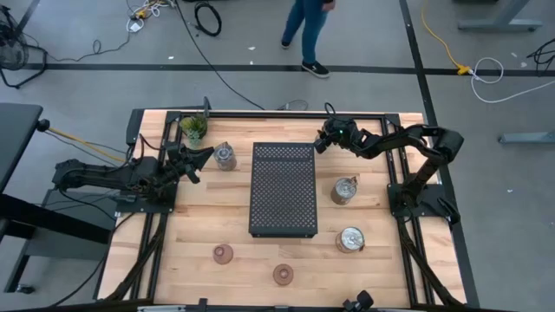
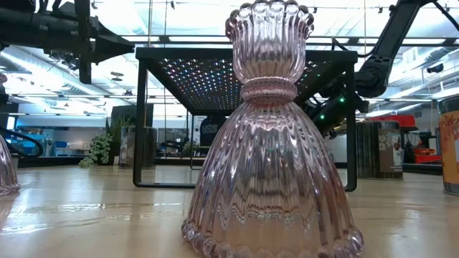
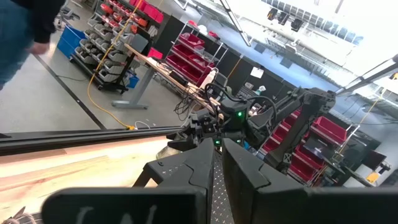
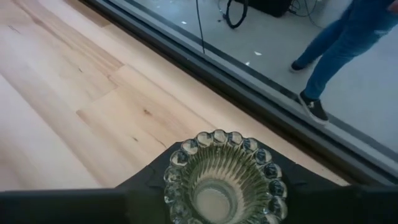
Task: Pick & Place candle stick holders
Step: Put the green glass candle holder on the shelf
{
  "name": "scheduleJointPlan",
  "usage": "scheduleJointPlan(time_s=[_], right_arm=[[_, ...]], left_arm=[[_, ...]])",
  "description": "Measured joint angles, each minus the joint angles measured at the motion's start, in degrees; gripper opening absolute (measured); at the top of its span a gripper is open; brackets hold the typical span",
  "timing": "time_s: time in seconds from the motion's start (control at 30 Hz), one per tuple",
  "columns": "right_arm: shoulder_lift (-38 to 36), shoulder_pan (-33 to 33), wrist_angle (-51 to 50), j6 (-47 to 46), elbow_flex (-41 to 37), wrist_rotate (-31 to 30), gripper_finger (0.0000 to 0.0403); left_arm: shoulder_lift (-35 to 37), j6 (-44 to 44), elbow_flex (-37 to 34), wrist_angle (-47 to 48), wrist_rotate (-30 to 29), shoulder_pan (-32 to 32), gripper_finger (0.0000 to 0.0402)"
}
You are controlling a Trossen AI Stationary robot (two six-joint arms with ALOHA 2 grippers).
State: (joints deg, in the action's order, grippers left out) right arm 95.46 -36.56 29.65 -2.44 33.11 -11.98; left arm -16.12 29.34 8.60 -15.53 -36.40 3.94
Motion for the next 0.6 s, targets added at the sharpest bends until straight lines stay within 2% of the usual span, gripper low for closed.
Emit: scheduleJointPlan(time_s=[0.23, 0.6], right_arm=[[-4.17, 0.02, -2.28, 0.67, -0.01, -0.38, 0.0148], [-18.90, 0.42, -13.63, 1.69, -0.01, -2.24, 0.0148]], left_arm=[[0.00, -0.04, 0.00, 0.02, -0.02, 0.00, 0.0037], [0.00, -0.09, 0.00, 0.55, -1.16, 0.01, 0.0037]])
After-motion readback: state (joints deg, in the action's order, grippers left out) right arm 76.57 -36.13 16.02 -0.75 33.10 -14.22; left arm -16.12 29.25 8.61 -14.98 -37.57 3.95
